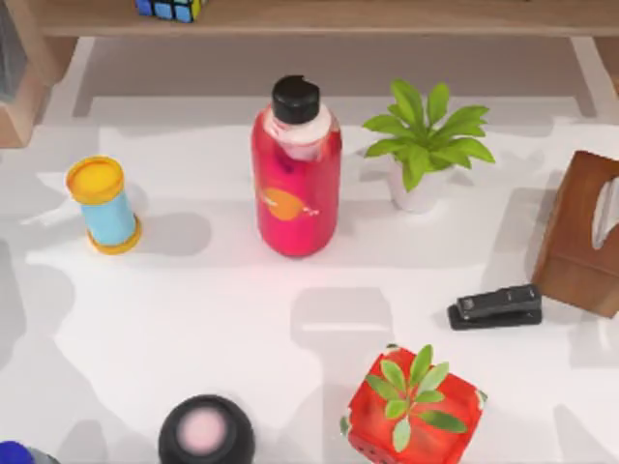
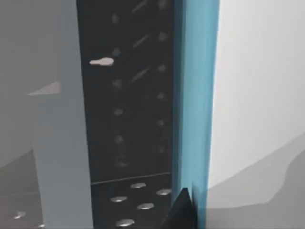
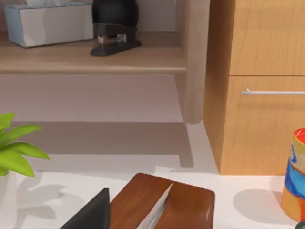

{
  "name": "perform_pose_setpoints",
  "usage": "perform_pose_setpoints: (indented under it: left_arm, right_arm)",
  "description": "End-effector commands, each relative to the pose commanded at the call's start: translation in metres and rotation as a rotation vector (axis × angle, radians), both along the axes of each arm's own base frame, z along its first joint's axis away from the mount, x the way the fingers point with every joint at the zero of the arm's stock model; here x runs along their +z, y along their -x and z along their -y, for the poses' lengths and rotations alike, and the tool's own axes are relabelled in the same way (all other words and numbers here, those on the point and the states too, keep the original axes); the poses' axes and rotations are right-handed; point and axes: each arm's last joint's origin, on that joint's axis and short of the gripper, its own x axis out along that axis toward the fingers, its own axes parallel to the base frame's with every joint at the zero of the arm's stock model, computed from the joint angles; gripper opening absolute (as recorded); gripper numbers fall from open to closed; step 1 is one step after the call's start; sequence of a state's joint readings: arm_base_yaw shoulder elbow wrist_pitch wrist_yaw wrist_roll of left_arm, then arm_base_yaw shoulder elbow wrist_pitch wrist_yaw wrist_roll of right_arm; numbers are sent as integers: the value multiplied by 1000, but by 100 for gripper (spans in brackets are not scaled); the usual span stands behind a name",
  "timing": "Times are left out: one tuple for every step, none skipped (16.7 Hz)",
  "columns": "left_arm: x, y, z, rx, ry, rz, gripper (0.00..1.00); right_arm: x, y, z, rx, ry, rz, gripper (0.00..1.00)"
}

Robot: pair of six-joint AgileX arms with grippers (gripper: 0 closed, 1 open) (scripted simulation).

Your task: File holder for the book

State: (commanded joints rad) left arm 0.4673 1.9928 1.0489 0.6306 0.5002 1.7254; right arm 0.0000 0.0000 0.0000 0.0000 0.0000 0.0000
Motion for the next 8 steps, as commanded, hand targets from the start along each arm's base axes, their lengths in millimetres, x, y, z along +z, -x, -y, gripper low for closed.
perform_pose_setpoints:
  left_arm:
    - [0,0,0,0,0,0,23]
    - [0,0,0,0,0,0,30]
    - [0,0,0,0,0,0,38]
    - [0,0,0,0,0,0,45]
    - [0,0,0,0,0,0,53]
    - [0,0,0,0,0,0,60]
    - [0,0,0,0,0,0,68]
    - [0,0,0,0,0,0,75]
  right_arm:
    - [0,0,0,0,0,0,100]
    - [0,0,0,0,0,0,100]
    - [0,0,0,0,0,0,100]
    - [0,0,0,0,0,0,100]
    - [0,0,0,0,0,0,100]
    - [0,0,0,0,0,0,100]
    - [0,0,0,0,0,0,100]
    - [0,0,0,0,0,0,100]
